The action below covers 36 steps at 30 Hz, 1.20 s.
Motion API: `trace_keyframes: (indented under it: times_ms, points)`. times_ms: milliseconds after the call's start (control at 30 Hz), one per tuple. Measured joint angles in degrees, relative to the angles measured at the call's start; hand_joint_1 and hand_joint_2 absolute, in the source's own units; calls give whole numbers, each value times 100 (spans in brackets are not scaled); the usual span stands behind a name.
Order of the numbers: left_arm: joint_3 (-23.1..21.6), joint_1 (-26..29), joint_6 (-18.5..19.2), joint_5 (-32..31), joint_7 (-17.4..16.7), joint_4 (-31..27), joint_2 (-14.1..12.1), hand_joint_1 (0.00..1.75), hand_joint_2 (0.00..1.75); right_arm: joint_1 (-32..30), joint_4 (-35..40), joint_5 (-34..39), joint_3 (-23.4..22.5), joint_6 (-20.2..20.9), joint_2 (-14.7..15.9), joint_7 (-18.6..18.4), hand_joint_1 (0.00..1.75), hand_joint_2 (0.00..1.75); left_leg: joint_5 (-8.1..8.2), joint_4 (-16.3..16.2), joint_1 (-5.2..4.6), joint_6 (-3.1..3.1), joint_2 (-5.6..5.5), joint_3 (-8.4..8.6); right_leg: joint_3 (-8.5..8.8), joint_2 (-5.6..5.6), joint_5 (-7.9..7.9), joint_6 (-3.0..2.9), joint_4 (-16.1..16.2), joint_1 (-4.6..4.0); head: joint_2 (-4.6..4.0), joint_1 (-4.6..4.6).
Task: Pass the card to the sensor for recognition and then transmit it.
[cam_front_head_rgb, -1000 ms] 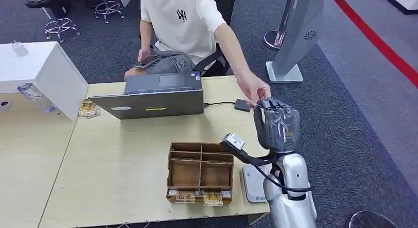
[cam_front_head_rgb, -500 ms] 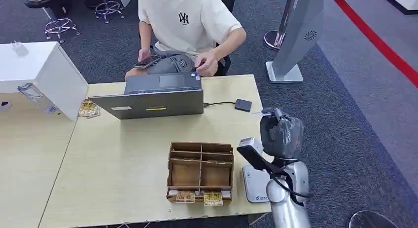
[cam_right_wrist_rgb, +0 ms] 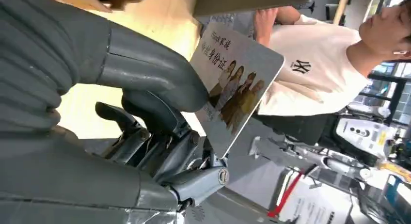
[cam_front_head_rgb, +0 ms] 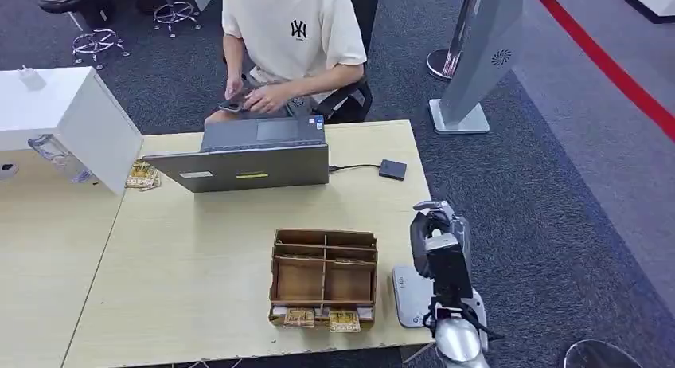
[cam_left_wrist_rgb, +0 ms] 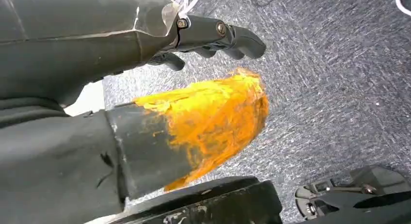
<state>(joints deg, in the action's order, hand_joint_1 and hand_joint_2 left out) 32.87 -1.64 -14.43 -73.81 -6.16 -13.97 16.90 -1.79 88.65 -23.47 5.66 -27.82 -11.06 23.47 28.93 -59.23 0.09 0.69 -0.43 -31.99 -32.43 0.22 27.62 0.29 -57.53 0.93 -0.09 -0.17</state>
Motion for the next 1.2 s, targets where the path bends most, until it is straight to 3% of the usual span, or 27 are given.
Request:
trace_keyframes:
  times_ms: [433, 733, 933, 1200]
  points:
    - [171, 59, -37, 166, 133, 0, -4, 0, 0, -570, 293, 295, -411, 721, 479, -254, 175, 175, 1, 0, 0, 0, 0, 0, 0, -1, 0, 0, 1, 0, 0, 0]
    - [308, 96, -55, 243, 188, 0, -17, 0, 0, -836, 293, -127, -756, 1325, 813, -571, 175, 175, 4, 0, -1, 1, 1, 0, 0, 0, 0, 0, 1, 0, 0, 0]
    - [402, 123, -48, 249, 208, 0, -55, 0, 0, -936, 273, 158, -870, 2304, 1180, -833, 175, 175, 4, 0, -1, 1, 1, 0, 0, 0, 0, 0, 1, 0, 0, 0]
    - [490, 122, -9, 269, 232, 0, -109, 0, 0, -902, 144, 901, -966, 3401, 1574, -830, 175, 175, 4, 0, -1, 1, 1, 0, 1, 0, 0, 0, 1, 0, 0, 0]
